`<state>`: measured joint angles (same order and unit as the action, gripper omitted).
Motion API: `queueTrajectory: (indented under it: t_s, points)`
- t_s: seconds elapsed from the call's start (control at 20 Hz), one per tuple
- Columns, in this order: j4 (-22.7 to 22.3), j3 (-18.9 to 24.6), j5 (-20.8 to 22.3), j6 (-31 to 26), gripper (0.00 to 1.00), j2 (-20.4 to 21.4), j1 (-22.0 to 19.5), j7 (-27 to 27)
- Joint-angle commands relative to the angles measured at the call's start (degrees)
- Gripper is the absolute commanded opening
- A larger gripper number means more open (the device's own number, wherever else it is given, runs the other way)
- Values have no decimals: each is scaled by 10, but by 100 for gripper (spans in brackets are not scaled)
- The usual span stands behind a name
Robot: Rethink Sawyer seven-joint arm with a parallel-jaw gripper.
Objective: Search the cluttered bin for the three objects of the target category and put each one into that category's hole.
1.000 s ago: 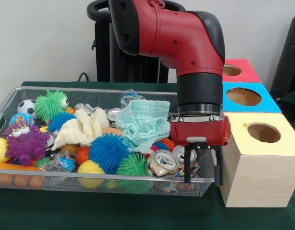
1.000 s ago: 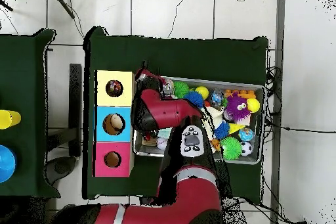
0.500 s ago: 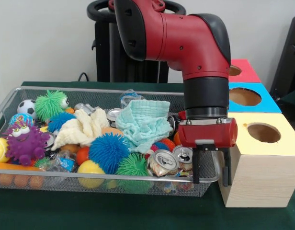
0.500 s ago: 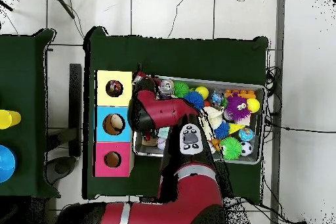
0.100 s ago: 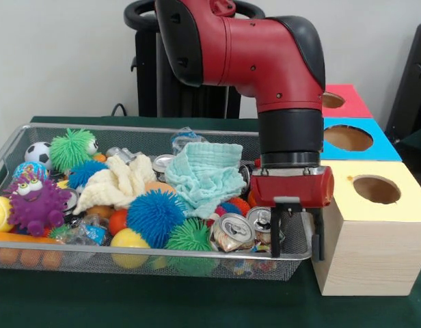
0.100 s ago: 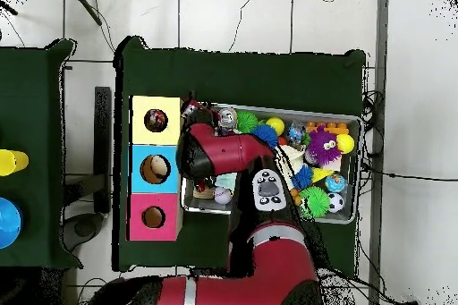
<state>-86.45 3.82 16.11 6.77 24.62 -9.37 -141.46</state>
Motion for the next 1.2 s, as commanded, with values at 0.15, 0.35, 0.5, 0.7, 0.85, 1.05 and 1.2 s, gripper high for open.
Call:
queueTrajectory:
  t_s: [0.15,0.35,0.5,0.7,0.85,1.05,1.2]
  points:
    - [-54,59,21,-95,100,26,-29,7]
    - [-55,58,20,-109,100,33,-29,12]
    - [-55,60,26,-100,100,26,-30,11]
    - [-45,50,29,-97,100,12,-21,13]
    - [-36,42,30,-95,100,1,-15,13]
    - [-23,22,32,-103,100,-20,0,20]
    - [-19,16,33,-97,100,-33,5,18]
